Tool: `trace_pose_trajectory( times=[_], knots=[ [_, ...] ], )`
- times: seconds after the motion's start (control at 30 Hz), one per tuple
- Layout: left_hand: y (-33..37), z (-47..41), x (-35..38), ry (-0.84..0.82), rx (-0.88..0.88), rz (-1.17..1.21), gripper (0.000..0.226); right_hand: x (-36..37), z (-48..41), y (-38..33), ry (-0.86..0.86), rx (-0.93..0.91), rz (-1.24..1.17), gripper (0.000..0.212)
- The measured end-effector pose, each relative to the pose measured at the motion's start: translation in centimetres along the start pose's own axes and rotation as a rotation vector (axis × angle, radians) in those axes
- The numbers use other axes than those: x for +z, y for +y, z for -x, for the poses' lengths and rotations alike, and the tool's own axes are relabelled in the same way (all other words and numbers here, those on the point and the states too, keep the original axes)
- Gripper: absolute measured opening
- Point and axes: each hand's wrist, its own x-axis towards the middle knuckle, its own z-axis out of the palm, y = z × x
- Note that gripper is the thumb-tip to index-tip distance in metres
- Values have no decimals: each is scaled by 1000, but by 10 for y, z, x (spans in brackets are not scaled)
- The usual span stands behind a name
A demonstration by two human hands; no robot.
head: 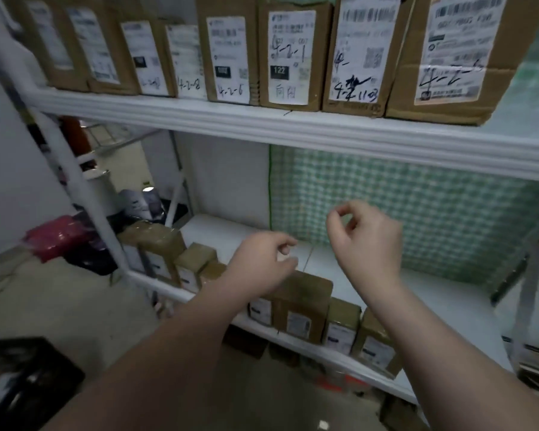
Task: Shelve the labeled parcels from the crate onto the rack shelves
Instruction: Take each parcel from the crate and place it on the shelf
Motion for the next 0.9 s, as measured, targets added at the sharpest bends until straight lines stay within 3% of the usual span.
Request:
trace_pose_trajectory(
  times=[0.27,0.37,0.43,0.6,0.73,0.9],
  knots=[
    [-108,138,-32,7,-491,221,26,70,114,-69,-506,7,-52,30],
    [-151,195,-46,25,-620,243,15,97,160,-105,-692,-16,-76,40],
    [-182,234,-56,57,-687,246,20,120,191,-128,-840,-20,-63,41],
    [-265,336,-86,62,-877,224,21,184,268,-196,-1312,-56,-18,21],
    [-339,418,-125,98,-971,196,14,229,339,-270,-1395,-62,-28,21],
    [-414,493,-173,272,-1087,264,9,278,406,-357,-1434,-53,-109,21]
  ],
)
